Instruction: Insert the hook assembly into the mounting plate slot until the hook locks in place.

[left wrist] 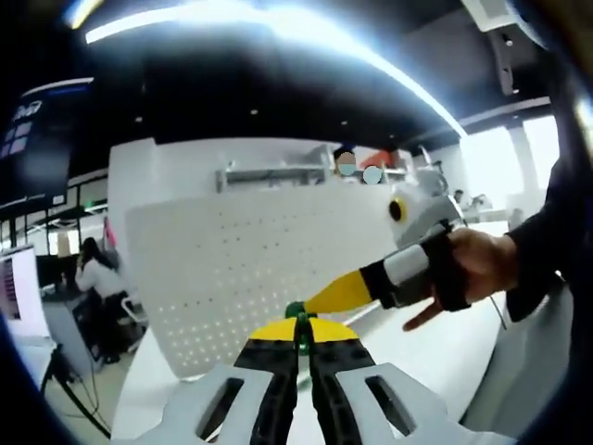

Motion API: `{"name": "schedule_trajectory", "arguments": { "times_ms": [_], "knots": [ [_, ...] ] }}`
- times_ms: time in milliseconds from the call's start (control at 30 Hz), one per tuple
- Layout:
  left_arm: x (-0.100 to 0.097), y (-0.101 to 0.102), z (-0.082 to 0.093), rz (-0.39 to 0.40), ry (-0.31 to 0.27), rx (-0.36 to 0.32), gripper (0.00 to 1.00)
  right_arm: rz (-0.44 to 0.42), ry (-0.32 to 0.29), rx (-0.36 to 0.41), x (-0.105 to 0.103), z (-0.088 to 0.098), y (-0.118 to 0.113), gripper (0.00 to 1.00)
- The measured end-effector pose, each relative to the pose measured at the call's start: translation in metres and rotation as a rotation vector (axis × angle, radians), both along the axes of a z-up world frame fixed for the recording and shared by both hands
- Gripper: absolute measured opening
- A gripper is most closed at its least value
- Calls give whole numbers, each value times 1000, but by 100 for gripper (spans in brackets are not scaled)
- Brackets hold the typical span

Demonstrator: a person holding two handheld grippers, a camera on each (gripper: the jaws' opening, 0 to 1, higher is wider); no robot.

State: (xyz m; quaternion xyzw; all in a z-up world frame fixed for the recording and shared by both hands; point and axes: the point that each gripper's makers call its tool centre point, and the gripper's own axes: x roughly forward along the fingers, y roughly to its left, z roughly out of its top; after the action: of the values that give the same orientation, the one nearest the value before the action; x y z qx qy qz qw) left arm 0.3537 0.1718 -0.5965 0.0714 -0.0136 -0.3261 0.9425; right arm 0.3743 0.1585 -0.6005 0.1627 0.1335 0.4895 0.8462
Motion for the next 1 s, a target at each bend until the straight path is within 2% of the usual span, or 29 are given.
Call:
{"name": "schedule_trajectory", "arguments": {
  "times_ms": [100,233,533,600,800,1000],
  "knots": [
    [1,-1,-4,7,14,10,3,-33,-65,-78,2,-1,0,0],
    [2,-5,-6,21,-10,52,4,-52,-137,-141,1,4,3,0],
    [7,-8,-3,41,-28,68,7,-77,-158,-164,1,10,3,0],
    [8,-8,0,51,-32,54,9,-87,-169,-172,2,11,2,0],
    [11,-8,1,64,-21,39,4,-92,-215,-203,0,12,4,0],
    [13,-7,0,78,-11,33,5,-92,-249,-219,-2,15,6,0]
  ]
}}
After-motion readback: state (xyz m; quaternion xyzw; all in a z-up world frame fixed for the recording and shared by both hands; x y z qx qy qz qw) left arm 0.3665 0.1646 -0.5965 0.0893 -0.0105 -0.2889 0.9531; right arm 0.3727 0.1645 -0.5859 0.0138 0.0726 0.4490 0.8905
